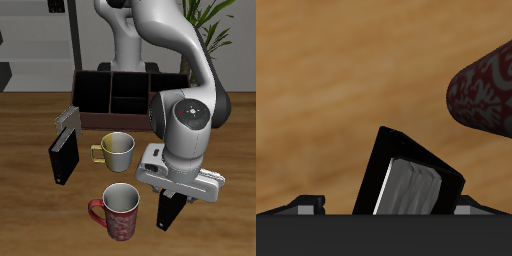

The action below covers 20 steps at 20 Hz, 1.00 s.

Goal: Place the left black book into the back desk caddy's left compartment

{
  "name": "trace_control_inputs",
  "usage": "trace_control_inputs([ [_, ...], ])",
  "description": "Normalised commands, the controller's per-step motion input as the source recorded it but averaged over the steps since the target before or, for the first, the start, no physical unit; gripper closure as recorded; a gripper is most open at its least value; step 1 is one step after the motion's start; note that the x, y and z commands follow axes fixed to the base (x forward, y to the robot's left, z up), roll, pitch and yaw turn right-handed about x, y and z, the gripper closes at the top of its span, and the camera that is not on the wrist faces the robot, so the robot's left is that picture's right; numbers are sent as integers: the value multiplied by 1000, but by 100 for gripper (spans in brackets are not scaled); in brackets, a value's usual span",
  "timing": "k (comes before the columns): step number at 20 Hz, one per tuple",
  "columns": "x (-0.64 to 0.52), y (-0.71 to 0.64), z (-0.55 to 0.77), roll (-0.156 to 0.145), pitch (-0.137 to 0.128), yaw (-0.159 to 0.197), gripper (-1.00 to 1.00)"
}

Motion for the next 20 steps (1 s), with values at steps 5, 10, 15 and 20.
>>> trace_control_inputs([
  [5,23,-105,-23,-13,6,2,100],
  [10,-185,8,298,14,-34,14,100],
  [15,-257,80,467,27,-49,30,100],
  [20,-191,32,321,22,-20,36,100],
])
